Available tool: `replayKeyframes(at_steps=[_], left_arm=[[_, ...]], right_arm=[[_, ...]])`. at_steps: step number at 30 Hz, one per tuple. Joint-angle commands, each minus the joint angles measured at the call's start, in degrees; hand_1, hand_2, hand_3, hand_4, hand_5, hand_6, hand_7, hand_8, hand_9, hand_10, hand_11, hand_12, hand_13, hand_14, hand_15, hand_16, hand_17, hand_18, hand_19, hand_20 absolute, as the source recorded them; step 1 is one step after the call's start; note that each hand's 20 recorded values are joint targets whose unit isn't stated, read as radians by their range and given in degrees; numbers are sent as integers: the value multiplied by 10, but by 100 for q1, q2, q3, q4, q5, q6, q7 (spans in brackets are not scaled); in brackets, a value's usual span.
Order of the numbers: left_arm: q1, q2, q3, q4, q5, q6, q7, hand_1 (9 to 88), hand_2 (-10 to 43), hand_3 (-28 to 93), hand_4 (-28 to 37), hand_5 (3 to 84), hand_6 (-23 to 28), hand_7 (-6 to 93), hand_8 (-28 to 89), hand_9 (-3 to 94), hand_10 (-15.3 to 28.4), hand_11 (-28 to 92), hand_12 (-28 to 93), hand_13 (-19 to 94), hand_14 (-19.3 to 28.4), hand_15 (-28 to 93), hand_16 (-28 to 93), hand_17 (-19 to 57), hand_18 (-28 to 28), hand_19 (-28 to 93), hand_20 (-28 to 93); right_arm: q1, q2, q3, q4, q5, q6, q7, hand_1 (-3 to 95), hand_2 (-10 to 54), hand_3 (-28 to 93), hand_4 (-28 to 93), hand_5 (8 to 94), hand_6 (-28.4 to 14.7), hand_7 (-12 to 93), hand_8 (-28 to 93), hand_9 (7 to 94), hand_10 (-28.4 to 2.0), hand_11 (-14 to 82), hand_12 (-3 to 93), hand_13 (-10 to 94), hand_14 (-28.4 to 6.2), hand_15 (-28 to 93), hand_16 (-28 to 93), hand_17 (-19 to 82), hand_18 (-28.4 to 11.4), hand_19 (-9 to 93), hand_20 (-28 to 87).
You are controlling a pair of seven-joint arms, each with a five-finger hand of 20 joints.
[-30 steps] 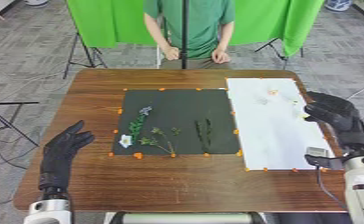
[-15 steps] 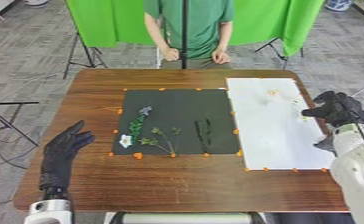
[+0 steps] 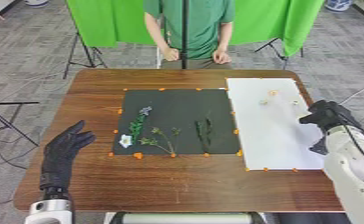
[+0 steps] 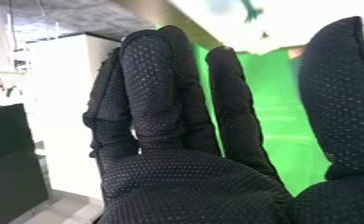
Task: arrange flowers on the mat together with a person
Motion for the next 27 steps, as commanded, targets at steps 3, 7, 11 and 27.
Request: replayKeyframes(at_steps=[3,7,11,27], left_arm=[[75,-37,33,28,-16,-15,-47,222,-19,713,-254,484,37,107,-59,517,146,182,133,462,177,212,-27,160,133,148,214],[48,-28,29,39,-30,-21,-56,224,-19,712,-252,484,37,107,-59,518,146,182,133,462,177,212,-27,160,133,147,214],[28,-19,38,47,-22,-37,-64,225,-18,711,-250,484,37,108,-60,518,146,181,133,461,176,212,-27,161,132,147,214],[99,-7,-26,13,-59,-16,-77,225,-19,711,-247,484,37,106,-59,518,146,181,133,461,176,212,-27,161,132,146,215]], right_arm=[[39,-42,-254,238,-88,312,-118,431,-95,714,-257,507,30,194,-113,594,-159,281,306,615,-134,706,296,272,-240,696,526],[-27,-14,-447,349,-182,970,-244,514,-95,685,-280,574,46,224,-122,658,-132,257,367,640,-120,740,314,291,-232,710,538],[-45,5,-635,464,-200,1560,-381,612,-95,572,-262,685,43,241,18,758,-94,134,507,679,-102,772,333,309,-221,714,544],[1178,90,-1460,-1391,-275,1817,-862,650,-95,564,-247,806,36,249,80,857,-85,124,531,722,-86,782,349,326,-213,712,548]])
